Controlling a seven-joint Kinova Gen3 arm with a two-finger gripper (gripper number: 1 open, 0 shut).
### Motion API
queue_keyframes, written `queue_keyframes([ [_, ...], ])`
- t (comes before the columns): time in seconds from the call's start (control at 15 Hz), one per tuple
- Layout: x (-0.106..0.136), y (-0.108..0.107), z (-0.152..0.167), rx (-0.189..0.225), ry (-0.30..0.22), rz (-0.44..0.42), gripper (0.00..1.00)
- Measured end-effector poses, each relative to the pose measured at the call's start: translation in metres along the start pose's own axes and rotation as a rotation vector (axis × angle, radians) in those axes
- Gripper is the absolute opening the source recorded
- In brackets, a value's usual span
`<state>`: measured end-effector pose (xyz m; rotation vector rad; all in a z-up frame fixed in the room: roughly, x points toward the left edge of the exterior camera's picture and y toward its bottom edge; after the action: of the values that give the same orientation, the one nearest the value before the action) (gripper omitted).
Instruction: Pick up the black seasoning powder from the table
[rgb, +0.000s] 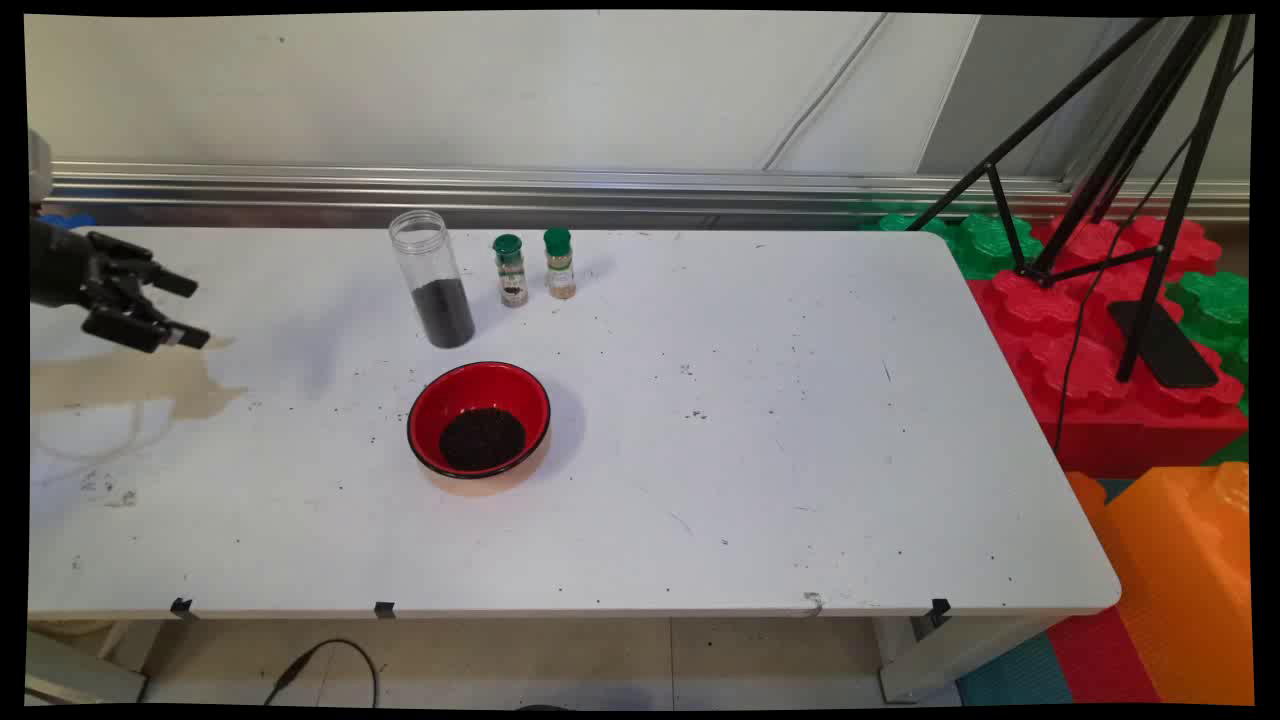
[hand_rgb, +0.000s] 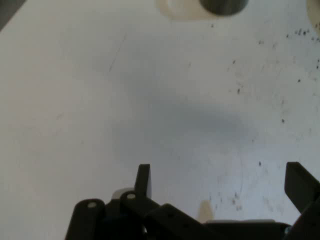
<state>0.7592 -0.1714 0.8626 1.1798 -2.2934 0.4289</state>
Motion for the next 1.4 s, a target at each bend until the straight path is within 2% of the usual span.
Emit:
queue_keyframes([
  [0.6, 0.036, 0.000, 0.029, -0.012, 0.044, 0.048, 1.00],
  [1.4, 0.078, -0.003, 0.098, -0.076, 0.142, 0.133, 1.00],
])
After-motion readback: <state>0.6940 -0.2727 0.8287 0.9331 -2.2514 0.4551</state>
